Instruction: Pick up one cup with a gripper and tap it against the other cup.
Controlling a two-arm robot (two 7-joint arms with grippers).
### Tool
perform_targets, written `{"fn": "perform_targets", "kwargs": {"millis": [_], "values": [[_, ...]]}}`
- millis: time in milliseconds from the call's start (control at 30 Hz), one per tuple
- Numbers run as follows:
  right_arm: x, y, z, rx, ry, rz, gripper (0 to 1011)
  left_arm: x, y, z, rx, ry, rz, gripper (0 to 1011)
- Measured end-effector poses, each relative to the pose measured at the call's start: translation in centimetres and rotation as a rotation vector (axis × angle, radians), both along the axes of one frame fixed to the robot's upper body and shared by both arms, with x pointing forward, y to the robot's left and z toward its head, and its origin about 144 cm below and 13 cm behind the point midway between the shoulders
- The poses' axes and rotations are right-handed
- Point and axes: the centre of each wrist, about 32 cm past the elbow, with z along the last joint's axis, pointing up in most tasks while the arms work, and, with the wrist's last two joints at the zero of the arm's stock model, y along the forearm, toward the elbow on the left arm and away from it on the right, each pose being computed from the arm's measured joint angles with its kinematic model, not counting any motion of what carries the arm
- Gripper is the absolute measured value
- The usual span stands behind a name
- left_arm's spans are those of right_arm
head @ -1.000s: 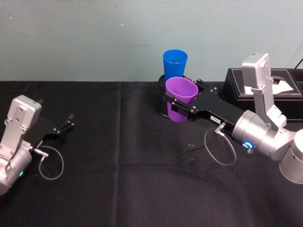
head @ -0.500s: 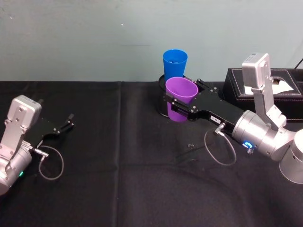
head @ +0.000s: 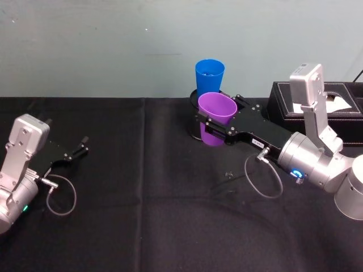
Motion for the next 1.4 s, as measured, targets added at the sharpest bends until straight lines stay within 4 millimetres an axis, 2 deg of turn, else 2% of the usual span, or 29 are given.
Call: {"fn": "perform_targets", "kwargs": {"millis": [233,633,967,1400], "values": [[0.7,0.4,-0.6,-0.011,0.029,-0.011,726,0.0,0.0,0.0,0.000,0.000,0.000,1000],[4.4,0.9,-1.8,0.001,0.072,-0.062,726,0.0,0.0,0.0,0.000,0.000,0.000,1000],[7.4,1.1,-1.6,-0.005,0.052,-0.100,726,0.0,0.0,0.0,0.000,0.000,0.000,1000],[9.3,1.2,-0.8,0.002,0.042,-0.120,726,0.0,0.0,0.0,0.000,0.000,0.000,1000]]}}
